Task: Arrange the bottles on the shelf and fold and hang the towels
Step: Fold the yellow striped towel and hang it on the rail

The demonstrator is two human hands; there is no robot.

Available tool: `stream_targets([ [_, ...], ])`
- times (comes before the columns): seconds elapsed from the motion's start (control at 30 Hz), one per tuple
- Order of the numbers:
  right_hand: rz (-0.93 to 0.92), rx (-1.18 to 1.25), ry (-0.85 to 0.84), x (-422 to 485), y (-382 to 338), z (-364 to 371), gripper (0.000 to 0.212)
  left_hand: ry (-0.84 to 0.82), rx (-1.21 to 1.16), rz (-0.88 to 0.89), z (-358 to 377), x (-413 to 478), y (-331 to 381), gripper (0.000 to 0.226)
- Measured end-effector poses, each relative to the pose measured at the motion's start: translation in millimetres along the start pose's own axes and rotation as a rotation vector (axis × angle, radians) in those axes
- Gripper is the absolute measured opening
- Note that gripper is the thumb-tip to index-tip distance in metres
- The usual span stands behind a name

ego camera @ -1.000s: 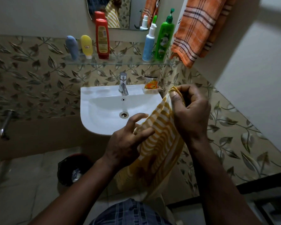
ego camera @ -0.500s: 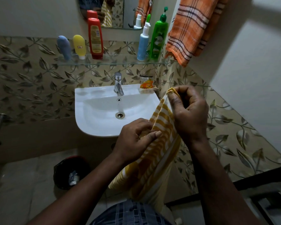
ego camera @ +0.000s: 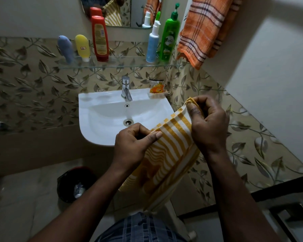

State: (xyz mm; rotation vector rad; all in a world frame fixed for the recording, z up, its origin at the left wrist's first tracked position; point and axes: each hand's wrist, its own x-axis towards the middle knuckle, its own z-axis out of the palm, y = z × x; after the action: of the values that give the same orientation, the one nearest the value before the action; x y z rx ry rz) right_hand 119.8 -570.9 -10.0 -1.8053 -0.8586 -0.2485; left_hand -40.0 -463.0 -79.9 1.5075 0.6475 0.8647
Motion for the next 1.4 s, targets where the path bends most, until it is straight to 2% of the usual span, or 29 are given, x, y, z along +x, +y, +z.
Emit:
stream_targets([
  [0.27, 0.044, -0.07, 0.011, -8.7, 5.6, 4.7, 0.013, 0.009, -0.174, -0.154, -2.8, 2.0, 1.9, 0.026],
  [0.4, 0.059, -0.076, -0.013, -11.3, 12.7, 7.4, 0.02, -0.034, -0.182, -0.202, -3.6, 1.9, -0.1, 0.016],
  [0.53, 0.047, -0.085, -0.017, -13.3, 16.6, 7.6, 0.022, -0.051, -0.045, -0.129, -0.8, 0.9, 0.4, 0.005],
  [0.63, 0.052, -0.073, -0.013, -14.6, 18.7, 7.9, 0.022, 0.015, 0.014, -0.136, 4.2, 1.5, 3.6, 0.019],
  [0.8, 0.046, -0.069, -0.006, -16.4, 18.7, 7.6, 0.019, 0.055, 0.095, -0.11, 7.1, 1.4, 3.4, 0.026],
  [0.93, 0.088, -0.031, -0.013, -17.4, 19.6, 8.3, 0.021, -0.04, 0.062, -0.134, 8.9, 0.2, -2.0, 0.024],
  [1.03, 0.113, 0.038, -0.05, -19.3, 15.3, 8.9, 0.027, -0.149, -0.022, -0.15, 10.5, -0.8, -4.4, 0.006],
  [1.13, 0.081, 0.06, -0.093, -26.4, 8.1, 11.4, 0.019, -0.259, -0.108, -0.121, 14.8, 0.2, 4.2, 0.024],
  [1.27, 0.015, 0.039, -0.112, -37.0, 6.5, 16.3, 0.019, -0.18, -0.076, 0.028, 23.4, 2.3, 23.4, 0.018],
  [1.4, 0.039, 0.095, -0.145, -37.4, 12.3, 14.7, 0.022, -0.124, -0.089, 0.073, 25.4, 0.8, 25.0, 0.012],
])
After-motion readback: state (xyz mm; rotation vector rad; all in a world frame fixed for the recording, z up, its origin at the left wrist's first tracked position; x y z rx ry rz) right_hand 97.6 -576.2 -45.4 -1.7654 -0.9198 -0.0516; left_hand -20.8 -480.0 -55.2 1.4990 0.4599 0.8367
